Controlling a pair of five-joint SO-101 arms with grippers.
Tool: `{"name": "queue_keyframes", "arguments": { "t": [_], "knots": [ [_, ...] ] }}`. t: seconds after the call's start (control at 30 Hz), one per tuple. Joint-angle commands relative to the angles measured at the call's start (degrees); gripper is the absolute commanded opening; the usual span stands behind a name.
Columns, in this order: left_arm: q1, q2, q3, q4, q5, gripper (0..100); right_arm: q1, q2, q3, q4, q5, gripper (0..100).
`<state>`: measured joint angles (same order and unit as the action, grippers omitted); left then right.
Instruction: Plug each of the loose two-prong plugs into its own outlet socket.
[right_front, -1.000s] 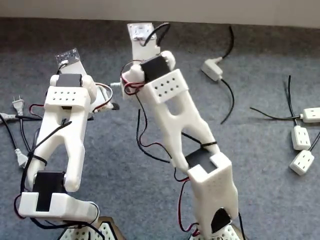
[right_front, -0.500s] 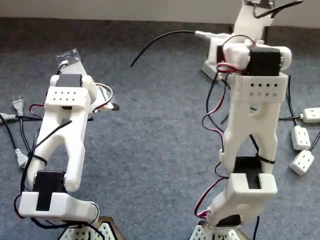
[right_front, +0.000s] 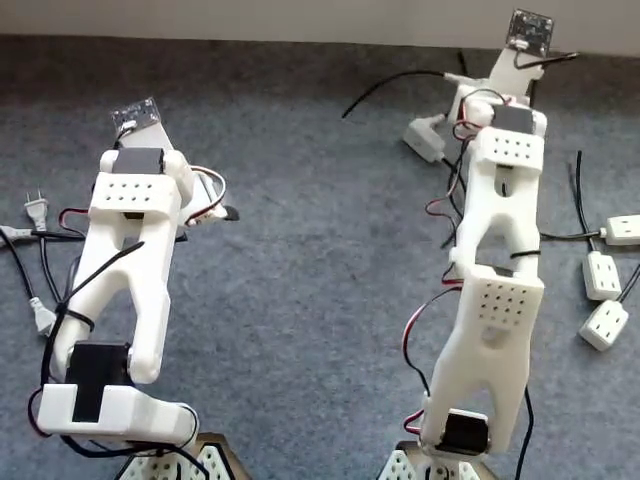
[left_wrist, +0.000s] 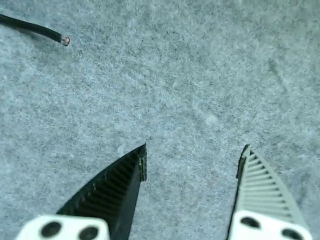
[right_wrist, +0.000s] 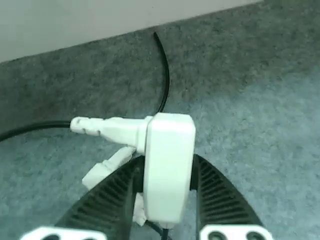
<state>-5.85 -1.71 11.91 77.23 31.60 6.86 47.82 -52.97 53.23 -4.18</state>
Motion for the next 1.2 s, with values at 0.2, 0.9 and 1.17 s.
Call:
{"name": "queue_keyframes", "arguments": {
  "t": [0.2,0.9,1.17],
  "knots": [
    [0.8,-1.5,6.4,-9.8,3.6,29,0.5,5.2,-5.8,-8.0,0.6,33.7],
    [0.7,-1.8,13.5,-20.4,3.6,29,25.9,-4.7,-24.0,47.3,22.7,34.6],
    [0.8,-1.8,13.5,-20.4,3.6,29,29.4,-4.8,-6.0,44.1,37.5,34.6]
  ]
}}
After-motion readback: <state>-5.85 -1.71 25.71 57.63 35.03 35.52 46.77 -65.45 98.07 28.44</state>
